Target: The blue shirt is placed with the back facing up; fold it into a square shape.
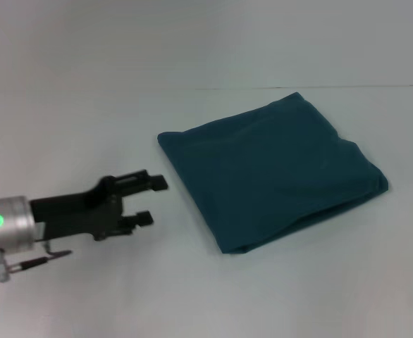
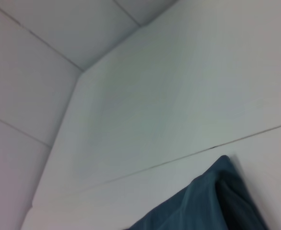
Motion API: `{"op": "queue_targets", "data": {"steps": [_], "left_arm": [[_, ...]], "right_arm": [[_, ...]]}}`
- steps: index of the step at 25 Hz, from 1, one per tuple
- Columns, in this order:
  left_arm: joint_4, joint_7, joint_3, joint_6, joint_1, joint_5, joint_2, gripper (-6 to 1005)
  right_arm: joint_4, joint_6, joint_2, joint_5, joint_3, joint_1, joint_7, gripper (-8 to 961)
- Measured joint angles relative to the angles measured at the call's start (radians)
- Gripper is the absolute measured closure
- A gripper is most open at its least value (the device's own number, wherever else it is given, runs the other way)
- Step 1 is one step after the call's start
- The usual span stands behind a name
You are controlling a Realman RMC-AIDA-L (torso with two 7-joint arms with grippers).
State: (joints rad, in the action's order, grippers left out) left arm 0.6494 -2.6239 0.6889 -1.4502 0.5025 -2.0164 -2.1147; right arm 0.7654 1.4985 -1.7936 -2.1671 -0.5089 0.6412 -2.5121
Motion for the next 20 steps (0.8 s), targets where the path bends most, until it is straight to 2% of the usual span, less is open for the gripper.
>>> {"op": "queue_targets", "data": {"steps": [4, 7, 12, 20], "left_arm": [[-0.013, -0.02, 0.052, 0.039, 0.009, -0.002, -0.022, 124], [-0.029, -0.026, 0.083, 0.06, 0.016, -0.002, -0.041, 124], [-0.114, -0.023, 0.129, 0.112, 0.034, 0.001, -0.049, 123], [-0.225, 0.004, 0.138, 0.178, 0.092, 0.012, -0.056, 126]], "right_arm": [[-0.01, 0.007, 0.006, 0.015, 0.002, -0.01, -0.008, 146], [-0.015, 0.007, 0.006, 0.016, 0.003, -0.01, -0.008, 102], [-0.021, 0.005, 0.006, 0.017, 0.003, -0.009, -0.004, 29], [-0.024, -0.002, 0.005, 0.017, 0.004, -0.007, 0.002, 29]]}}
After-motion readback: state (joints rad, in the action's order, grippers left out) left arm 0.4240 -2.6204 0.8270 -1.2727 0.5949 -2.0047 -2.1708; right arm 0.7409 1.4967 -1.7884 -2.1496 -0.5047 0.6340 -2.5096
